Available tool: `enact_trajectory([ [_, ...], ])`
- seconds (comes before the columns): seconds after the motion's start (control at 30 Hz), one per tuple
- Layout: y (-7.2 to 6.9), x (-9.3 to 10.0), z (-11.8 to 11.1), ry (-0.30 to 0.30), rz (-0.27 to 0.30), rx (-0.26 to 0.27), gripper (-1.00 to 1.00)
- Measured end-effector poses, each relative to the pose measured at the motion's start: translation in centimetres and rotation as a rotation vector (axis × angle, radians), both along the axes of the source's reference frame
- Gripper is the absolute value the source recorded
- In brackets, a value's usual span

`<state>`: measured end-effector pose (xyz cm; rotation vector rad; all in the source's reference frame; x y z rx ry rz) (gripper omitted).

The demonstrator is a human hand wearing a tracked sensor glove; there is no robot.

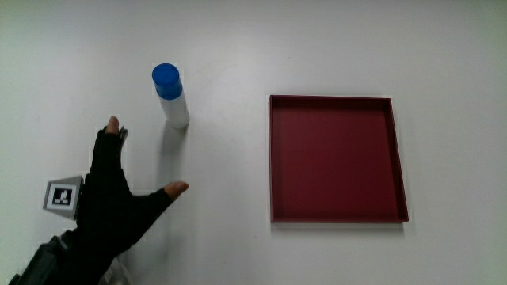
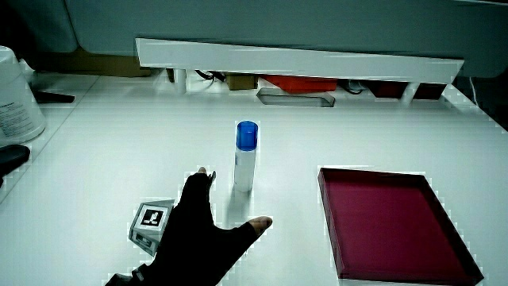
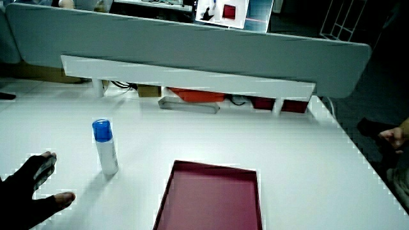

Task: Pick glue from desk

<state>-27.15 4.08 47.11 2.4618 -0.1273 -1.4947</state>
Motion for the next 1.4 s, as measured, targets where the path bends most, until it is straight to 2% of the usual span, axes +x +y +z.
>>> enact_trajectory([
  [0.03, -0.3, 0.0, 0.2, -0.004, -0.02, -0.035, 0.0],
  [0.07, -0.8, 0.0, 0.4, -0.013, -0.013, -0.014, 0.0],
  [0.1, -1.2, 0.2, 0.3, 0.002, -0.02, -0.023, 0.0],
  [0.13, -1.5, 0.4, 0.3, 0.043, -0.034, -0.028, 0.0],
  [0.17, -1.9, 0.5, 0.5, 0.039, -0.037, -0.04, 0.0],
  [0.2, -2.2, 0.4, 0.8, 0.007, -0.05, -0.075, 0.0],
  [0.23, -2.6, 0.6, 0.9, 0.01, -0.035, -0.064, 0.0],
  [0.27, -3.0, 0.9, 0.8, 0.021, -0.052, -0.088, 0.0],
  [0.33, -3.8, 1.0, 1.2, 0.021, -0.047, -0.074, 0.0],
  [0.4, -4.4, 1.3, 1.5, 0.026, -0.063, -0.099, 0.0],
  [0.47, -5.1, 1.4, 1.9, 0.048, -0.059, -0.07, 0.0],
  [0.53, -5.6, 1.5, 2.2, 0.044, -0.077, -0.094, 0.0],
  [0.57, -5.9, 1.6, 2.3, 0.061, -0.073, -0.08, 0.0],
  [0.67, -6.6, 2.1, 2.2, 0.066, -0.082, -0.089, 0.0],
  [0.7, -6.9, 2.2, 2.4, 0.064, -0.08, -0.077, 0.0],
  [0.77, -7.2, 2.4, 2.5, 0.086, -0.071, -0.063, 0.0],
  [0.87, -7.3, 2.4, 2.6, 0.067, -0.088, -0.075, 0.0],
  [0.93, -7.3, 2.2, 2.8, 0.074, -0.1, -0.049, 0.0],
  [1.03, -7.4, 2.2, 2.7, 0.054, -0.12, -0.046, 0.13],
  [1.13, -7.4, 2.1, 2.8, 0.078, -0.145, -0.024, 0.26],
  [1.37, -7.2, 1.4, 3.2, 0.084, -0.199, 0.039, 0.57],
  [1.4, -7.1, 1.5, 2.9, 0.078, -0.203, 0.024, 0.61],
])
